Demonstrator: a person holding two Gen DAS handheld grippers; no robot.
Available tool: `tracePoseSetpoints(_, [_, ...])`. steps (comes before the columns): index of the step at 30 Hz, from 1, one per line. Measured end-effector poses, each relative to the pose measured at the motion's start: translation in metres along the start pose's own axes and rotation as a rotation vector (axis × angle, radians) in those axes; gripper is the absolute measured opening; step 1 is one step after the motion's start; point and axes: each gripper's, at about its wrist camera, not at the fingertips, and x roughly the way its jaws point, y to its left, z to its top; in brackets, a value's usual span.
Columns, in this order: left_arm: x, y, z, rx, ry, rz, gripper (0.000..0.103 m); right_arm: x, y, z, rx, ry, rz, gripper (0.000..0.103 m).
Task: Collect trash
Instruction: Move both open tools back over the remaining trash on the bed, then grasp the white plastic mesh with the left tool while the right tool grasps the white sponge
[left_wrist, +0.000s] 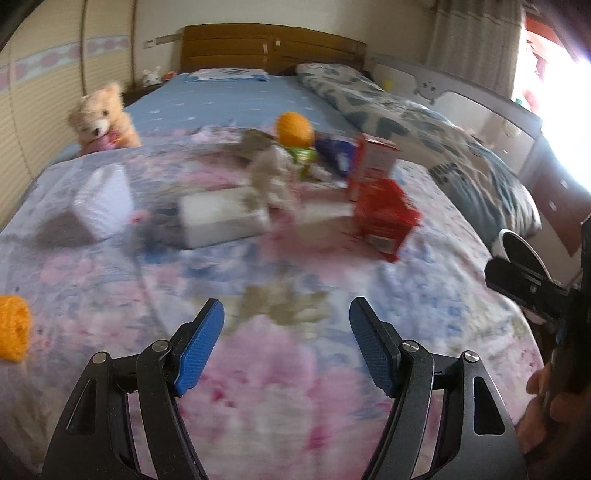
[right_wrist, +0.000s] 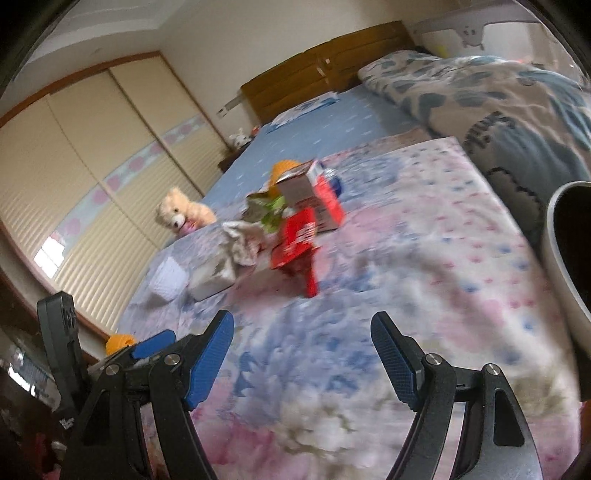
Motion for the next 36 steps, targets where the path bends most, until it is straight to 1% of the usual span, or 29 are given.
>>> tracePoseSetpoints(8, [-0.003,0.057,0.006,-0.075,-0.014,0.085,0.072,0.037,0.038,-0.006,-0.084,0.056,0.053,0.078])
tracePoseSetpoints(12, [0.001,0.084,0.009,-0.115,-0.009,0.113,0.072,0.057,0.056,-0.007,-0.113,0.084,0.078,0.078])
tracePoseSetpoints(18, [0.009,0.104,0.018,-0.133,-0.008,0.142,0.072,0.085,0.076,-0.003,-0.151,0.114,0.098,0.078])
tracePoseSetpoints(23, [0.018,0.118,0.027,-0.135,-0.008,0.163,0.072,0.109,0.087,0.003,-0.173,0.129,0.098,0.078])
tracePoseSetpoints(29, [0.029,0.136,0.042,-0.153,-0.01,0.19,0.072,0.137,0.098,0.013,-0.178,0.146,0.103,0.078])
tracePoseSetpoints(33, [0.04,0.149,0.054,-0.18,-0.017,0.194,0.072,0.155,0.102,0.018,-0.165,0.162,0.108,0.078])
tracePoseSetpoints(36, [0.05,0.156,0.061,-0.196,-0.02,0.22,0.071,0.17,0.105,0.021,-0.157,0.168,0.093,0.077])
